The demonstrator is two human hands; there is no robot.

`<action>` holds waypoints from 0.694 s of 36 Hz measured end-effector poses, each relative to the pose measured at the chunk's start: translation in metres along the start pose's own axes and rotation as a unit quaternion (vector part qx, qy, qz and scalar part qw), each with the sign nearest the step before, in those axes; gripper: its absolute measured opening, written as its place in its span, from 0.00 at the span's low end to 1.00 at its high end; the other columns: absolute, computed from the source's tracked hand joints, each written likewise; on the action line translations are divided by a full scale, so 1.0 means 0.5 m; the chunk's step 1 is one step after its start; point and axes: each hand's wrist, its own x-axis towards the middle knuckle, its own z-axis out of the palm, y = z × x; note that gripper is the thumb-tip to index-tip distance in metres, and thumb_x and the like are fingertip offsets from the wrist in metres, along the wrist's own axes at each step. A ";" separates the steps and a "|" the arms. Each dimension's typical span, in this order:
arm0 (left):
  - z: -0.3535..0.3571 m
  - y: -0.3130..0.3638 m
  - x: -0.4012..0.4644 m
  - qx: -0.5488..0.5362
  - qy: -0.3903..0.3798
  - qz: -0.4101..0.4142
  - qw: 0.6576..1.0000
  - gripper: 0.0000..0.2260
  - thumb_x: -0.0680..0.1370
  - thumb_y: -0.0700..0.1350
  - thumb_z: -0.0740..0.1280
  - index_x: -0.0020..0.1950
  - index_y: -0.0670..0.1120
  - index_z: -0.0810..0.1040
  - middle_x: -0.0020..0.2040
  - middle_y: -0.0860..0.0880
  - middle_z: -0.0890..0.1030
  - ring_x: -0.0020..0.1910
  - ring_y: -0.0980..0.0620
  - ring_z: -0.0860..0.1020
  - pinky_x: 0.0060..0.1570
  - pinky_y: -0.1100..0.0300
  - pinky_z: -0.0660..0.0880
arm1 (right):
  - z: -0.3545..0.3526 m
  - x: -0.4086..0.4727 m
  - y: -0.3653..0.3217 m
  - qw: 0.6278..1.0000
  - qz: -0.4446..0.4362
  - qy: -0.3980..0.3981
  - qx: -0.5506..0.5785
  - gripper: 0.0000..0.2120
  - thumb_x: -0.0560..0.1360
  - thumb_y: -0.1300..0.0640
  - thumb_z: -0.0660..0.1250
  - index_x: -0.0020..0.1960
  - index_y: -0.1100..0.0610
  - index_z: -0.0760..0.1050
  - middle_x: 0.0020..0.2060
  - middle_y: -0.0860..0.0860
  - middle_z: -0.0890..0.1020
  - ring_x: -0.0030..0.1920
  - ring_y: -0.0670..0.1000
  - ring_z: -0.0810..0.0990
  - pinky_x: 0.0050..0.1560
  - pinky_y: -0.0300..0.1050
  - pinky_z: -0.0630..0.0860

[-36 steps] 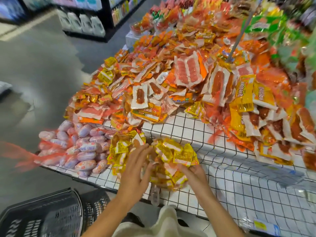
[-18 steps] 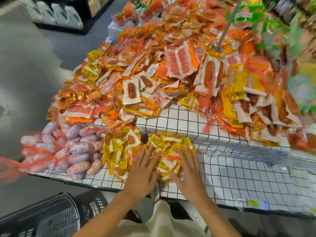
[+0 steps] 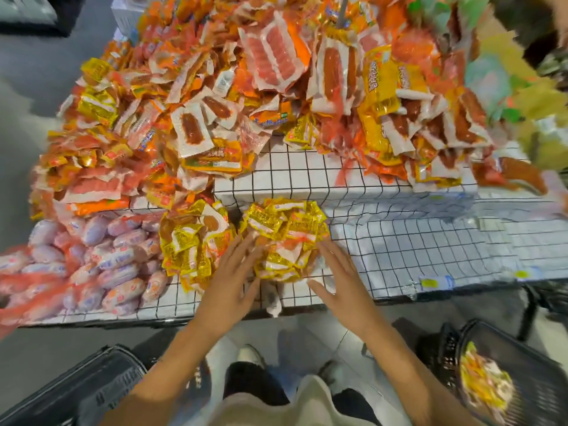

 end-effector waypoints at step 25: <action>0.456 0.391 -0.208 0.070 -0.220 -0.095 0.968 0.31 0.76 0.59 0.60 0.74 0.44 0.70 0.75 0.45 0.70 0.76 0.43 0.65 0.77 0.45 0.59 | -0.161 -0.695 0.436 0.960 0.212 0.009 0.183 0.27 0.81 0.51 0.68 0.75 0.40 0.60 0.75 0.37 0.62 0.77 0.41 0.61 0.73 0.34 0.62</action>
